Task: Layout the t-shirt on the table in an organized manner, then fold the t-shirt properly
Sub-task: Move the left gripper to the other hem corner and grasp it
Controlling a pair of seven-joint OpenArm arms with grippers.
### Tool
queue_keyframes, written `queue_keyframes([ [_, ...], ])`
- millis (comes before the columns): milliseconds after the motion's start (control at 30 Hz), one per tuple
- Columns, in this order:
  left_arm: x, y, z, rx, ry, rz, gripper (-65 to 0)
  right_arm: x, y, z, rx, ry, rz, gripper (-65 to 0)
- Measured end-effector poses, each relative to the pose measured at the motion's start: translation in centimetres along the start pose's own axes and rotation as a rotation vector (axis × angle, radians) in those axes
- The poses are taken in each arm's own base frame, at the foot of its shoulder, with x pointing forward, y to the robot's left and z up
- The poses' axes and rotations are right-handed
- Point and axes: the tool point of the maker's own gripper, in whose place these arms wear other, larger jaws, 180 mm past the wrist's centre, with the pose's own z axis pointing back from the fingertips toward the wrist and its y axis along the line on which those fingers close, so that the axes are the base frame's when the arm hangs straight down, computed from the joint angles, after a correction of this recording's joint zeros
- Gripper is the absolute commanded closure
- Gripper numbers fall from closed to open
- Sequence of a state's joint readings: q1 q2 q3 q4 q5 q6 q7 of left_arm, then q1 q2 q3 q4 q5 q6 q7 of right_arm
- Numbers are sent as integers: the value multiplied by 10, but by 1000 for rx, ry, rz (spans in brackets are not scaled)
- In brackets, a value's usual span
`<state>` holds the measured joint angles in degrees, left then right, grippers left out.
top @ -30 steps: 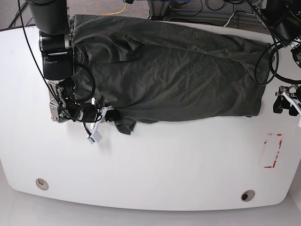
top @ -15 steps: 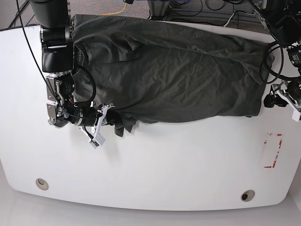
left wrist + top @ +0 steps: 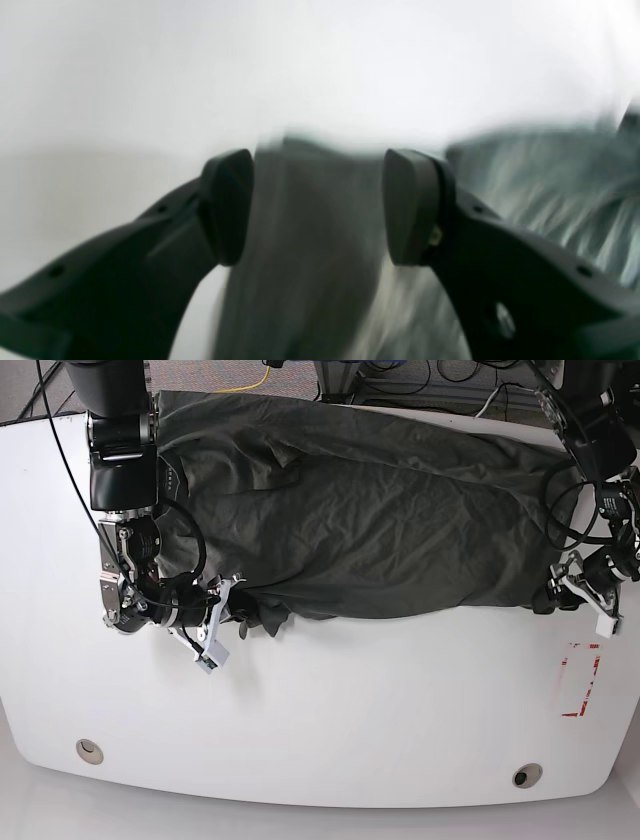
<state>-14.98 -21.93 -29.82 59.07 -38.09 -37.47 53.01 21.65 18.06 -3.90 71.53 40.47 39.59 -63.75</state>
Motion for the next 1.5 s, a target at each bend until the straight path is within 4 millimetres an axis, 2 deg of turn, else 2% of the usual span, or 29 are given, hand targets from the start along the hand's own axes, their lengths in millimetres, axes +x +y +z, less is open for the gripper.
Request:
queue_keyframes([
  [200, 12, 7, -10, 19, -41, 74, -379, 11, 16, 12, -11, -39, 86, -8],
  [367, 22, -4, -27, 2, -22, 33, -379, 11, 25, 16, -11, -29, 125, -8],
  [500, 31, -11, -41, 11, 7, -13, -379, 3, 30, 15, -6, -21, 128, -8],
  [600, 33, -8, -46, 28, 28, -19, -379, -5, 32, 13, 0, -4, 119, -8],
  [867, 9, -2, -54, 41, 113, 1, -379, -14, 36, 9, 12, 7, 106, -8],
  [1067, -16, 3, -51, 42, 168, 10, -379, -15, 35, 11, 8, 11, 107, -8],
  [1500, -29, 4, -45, 20, 150, 38, -379, -15, 35, 11, 8, 11, 107, -8],
])
